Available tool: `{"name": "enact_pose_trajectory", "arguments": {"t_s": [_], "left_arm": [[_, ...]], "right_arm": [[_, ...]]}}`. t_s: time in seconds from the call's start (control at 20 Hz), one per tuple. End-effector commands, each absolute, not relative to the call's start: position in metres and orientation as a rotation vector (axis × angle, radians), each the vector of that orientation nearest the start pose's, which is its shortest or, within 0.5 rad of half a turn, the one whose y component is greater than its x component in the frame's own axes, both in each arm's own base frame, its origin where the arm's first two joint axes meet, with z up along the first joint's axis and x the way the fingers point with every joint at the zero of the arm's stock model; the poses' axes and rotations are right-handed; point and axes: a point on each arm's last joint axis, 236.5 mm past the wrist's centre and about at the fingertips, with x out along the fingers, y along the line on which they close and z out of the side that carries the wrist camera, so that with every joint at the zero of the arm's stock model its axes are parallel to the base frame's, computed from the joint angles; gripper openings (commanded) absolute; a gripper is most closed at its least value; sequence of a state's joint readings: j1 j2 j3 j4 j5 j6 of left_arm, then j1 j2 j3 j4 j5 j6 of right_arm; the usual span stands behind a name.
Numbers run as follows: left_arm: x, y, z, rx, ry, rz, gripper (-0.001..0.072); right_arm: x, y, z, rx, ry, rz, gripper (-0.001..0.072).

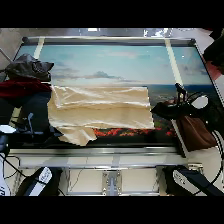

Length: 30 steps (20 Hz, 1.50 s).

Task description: Fold the shirts.

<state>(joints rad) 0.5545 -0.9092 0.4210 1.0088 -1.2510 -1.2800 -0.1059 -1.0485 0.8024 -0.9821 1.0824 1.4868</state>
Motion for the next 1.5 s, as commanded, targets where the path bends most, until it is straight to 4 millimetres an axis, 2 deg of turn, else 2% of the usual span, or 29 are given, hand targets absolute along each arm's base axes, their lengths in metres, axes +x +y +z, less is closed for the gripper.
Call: {"name": "enact_pose_trajectory", "arguments": {"t_s": [0.0,0.2,0.25,0.3,0.45,0.5,0.55,0.6,0.65,0.7,0.75,0.8,0.85,0.9,1.0,1.05,1.1,1.15,1.25,1.3,1.4,1.45], "left_arm": [[0.194,-0.023,-0.095,-0.847,1.457,-0.035,0.0595],[0.214,-0.037,-0.100,-0.925,1.420,-0.083,0.0594],[0.220,-0.041,-0.102,-0.930,1.407,-0.096,0.0568],[0.222,-0.041,-0.107,-0.913,1.411,-0.091,0.0485],[0.217,-0.054,-0.117,-0.884,1.464,-0.123,0.0464],[0.217,-0.057,-0.118,-0.880,1.472,-0.130,0.0417],[0.217,-0.058,-0.117,-0.880,1.473,-0.134,0.0138],[0.217,-0.059,-0.116,-0.883,1.470,-0.138,0.0017],[0.217,-0.060,-0.114,-0.885,1.471,-0.146,0.0017],[0.217,-0.061,-0.112,-0.883,1.469,-0.152,0.0016],[0.217,-0.061,-0.109,-0.879,1.464,-0.158,0.0017],[0.218,-0.061,-0.107,-0.874,1.455,-0.160,0.0016],[0.219,-0.060,-0.105,-0.866,1.442,-0.161,0.0017],[0.220,-0.060,-0.102,-0.860,1.430,-0.162,0.0017],[0.223,-0.059,-0.098,-0.848,1.410,-0.164,0.0017],[0.223,-0.058,-0.096,-0.844,1.403,-0.165,0.0017],[0.224,-0.058,-0.096,-0.843,1.399,-0.165,0.0017],[0.224,-0.058,-0.096,-0.842,1.399,-0.165,0.0017],[0.224,-0.058,-0.096,-0.842,1.399,-0.165,0.0017],[0.224,-0.058,-0.095,-0.842,1.399,-0.165,0.0017],[0.224,-0.058,-0.096,-0.842,1.399,-0.165,0.0017],[0.224,-0.058,-0.096,-0.842,1.398,-0.165,0.0017]], "right_arm": [[0.332,0.088,0.009,0.632,1.181,0.235,0.0456],[0.336,0.091,0.016,0.646,1.164,0.246,0.0450],[0.338,0.091,0.020,0.644,1.151,0.248,0.0450],[0.340,0.090,0.026,0.638,1.133,0.250,0.0450],[0.348,0.088,0.054,0.614,1.057,0.265,0.0449],[0.351,0.088,0.065,0.606,1.029,0.271,0.0449],[0.353,0.088,0.078,0.596,0.997,0.278,0.0448],[0.353,0.087,0.088,0.590,0.971,0.281,0.0448],[0.351,0.083,0.095,0.574,0.954,0.266,0.0448],[0.344,0.072,0.088,0.557,0.976,0.202,0.0448],[0.329,0.059,0.070,0.551,1.040,0.119,0.0448],[0.306,0.051,0.044,0.559,1.125,0.051,0.0423],[0.286,0.054,0.020,0.604,1.184,0.016,0.0307],[0.266,0.061,-0.006,0.680,1.235,-0.015,0.0245],[0.224,0.084,-0.060,0.855,1.327,-0.047,0.0245],[0.214,0.095,-0.079,0.963,1.337,-0.067,0.0246],[0.213,0.105,-0.093,1.106,1.300,-0.091,0.0250],[0.218,0.113,-0.097,1.212,1.235,-0.075,0.0278],[0.232,0.119,-0.093,1.303,1.115,-0.012,0.0442],[0.238,0.114,-0.094,1.301,1.085,-0.030,0.0491],[0.248,0.096,-0.101,1.359,1.029,-0.149,0.0485],[0.252,0.089,-0.104,1.382,1.009,-0.196,0.0441]]}}
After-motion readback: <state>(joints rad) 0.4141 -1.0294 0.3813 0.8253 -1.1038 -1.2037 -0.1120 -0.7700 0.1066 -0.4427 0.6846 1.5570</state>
